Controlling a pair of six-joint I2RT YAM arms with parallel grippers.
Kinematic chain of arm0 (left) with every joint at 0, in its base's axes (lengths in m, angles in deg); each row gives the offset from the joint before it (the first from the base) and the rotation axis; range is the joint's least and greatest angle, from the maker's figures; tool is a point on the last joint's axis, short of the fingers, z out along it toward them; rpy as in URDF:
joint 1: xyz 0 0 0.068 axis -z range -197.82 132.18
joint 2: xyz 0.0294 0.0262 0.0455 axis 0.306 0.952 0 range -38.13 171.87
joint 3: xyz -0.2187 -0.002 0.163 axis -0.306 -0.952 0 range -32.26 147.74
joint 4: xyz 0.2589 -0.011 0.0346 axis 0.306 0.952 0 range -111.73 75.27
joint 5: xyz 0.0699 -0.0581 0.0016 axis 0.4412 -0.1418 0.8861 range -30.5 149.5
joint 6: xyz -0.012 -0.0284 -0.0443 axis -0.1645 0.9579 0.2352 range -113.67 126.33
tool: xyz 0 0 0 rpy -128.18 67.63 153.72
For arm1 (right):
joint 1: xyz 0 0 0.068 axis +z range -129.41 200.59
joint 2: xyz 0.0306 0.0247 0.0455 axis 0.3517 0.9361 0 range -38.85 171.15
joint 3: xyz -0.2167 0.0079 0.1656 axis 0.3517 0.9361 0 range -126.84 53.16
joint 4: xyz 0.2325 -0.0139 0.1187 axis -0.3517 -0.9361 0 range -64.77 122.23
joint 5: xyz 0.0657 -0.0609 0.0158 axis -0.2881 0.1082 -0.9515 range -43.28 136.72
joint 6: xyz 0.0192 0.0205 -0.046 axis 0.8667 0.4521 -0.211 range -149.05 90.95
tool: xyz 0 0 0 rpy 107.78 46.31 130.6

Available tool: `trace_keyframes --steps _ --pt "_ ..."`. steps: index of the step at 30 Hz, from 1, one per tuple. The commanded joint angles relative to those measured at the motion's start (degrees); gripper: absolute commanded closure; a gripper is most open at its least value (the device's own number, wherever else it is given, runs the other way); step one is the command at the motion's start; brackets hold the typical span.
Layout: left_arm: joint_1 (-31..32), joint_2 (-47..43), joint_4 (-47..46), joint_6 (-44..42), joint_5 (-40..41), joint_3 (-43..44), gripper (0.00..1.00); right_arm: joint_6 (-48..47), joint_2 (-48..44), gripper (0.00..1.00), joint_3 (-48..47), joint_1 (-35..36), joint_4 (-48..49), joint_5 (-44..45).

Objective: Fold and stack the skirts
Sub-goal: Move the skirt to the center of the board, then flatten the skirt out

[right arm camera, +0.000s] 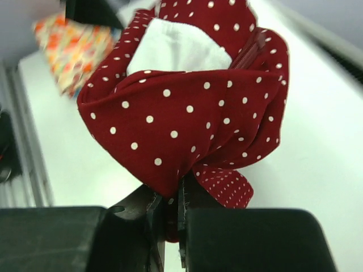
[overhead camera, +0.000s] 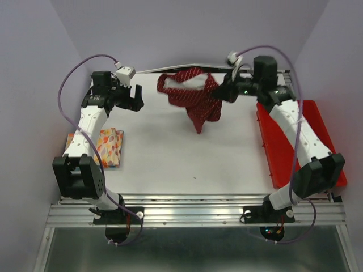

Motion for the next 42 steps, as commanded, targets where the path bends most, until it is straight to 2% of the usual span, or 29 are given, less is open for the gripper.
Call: trace_keyframes --steps 1,2,4,6,11,14,15,16,19,20,21,24,29,32,37,42 --pt "0.35 -4.43 -0.11 -4.96 -2.91 -3.14 0.01 -9.37 -1.67 0.9 16.64 4.4 4.61 2.13" --pt "0.35 -5.04 0.33 -5.66 -3.35 -4.19 0.01 -11.12 -1.94 0.9 23.9 5.8 6.53 4.58" --pt "0.35 -5.4 1.12 -8.89 -4.67 -7.1 0.01 -12.02 -1.85 0.86 30.18 5.82 9.17 6.44" --pt "0.35 -5.75 2.53 -11.1 -6.51 -10.16 0.02 -12.81 -1.33 0.86 36.42 5.82 11.72 9.08" --pt "0.87 -4.52 8.32 -21.29 -11.7 -13.52 0.18 -15.0 -1.76 0.86 41.81 5.82 13.75 11.46" --pt "3.06 -4.17 11.67 -25.43 -12.85 -14.84 0.24 -17.29 -1.41 0.79 42.69 5.82 12.7 11.98" --pt "5.68 -4.43 11.15 -25.53 -12.15 -16.14 0.25 -17.55 -0.89 0.7 42.52 5.82 11.39 12.94" --pt "7.27 -4.78 10.45 -25.62 -11.53 -16.85 0.25 -17.9 -0.88 0.68 42.34 5.82 10.6 13.65" --pt "14.57 -7.24 5.36 -24.04 -5.66 -20.89 0.25 -16.07 -0.97 0.5 40.68 5.82 6.73 17.16" --pt "16.15 -8.37 2.99 -23.69 -4.77 -22.56 0.26 -15.8 -2.28 0.48 39.89 5.82 4.28 18.57" --pt "17.47 -8.73 1.84 -22.9 -3.63 -23.27 0.26 -15.45 -3.33 0.36 39.79 5.82 3.04 18.84" --pt "24.49 -9.79 -1.94 -22.45 2.86 -25.64 0.26 -13.08 -8.87 0.23 40.58 5.82 0.05 20.59" --pt "32.67 -10.23 -7.21 -23.86 10.7 -28.2 0.25 -7.65 -13.89 0.19 40.32 5.82 -5.75 23.76" --pt "33.57 -9.01 -8.54 -22.9 12.54 -27.32 0.28 -3.08 -14.94 0.2 38.83 5.82 -8.92 23.5" --pt "34.97 -5.67 -9.25 -24.03 15.28 -24.78 0.35 2.21 -14.07 0.2 37.16 5.29 -8.57 20.08" --pt "35.85 -0.66 -3.37 -28.33 12.47 -21.08 0.36 5.47 -10.3 0.22 34.27 5.29 -7.25 17.01"
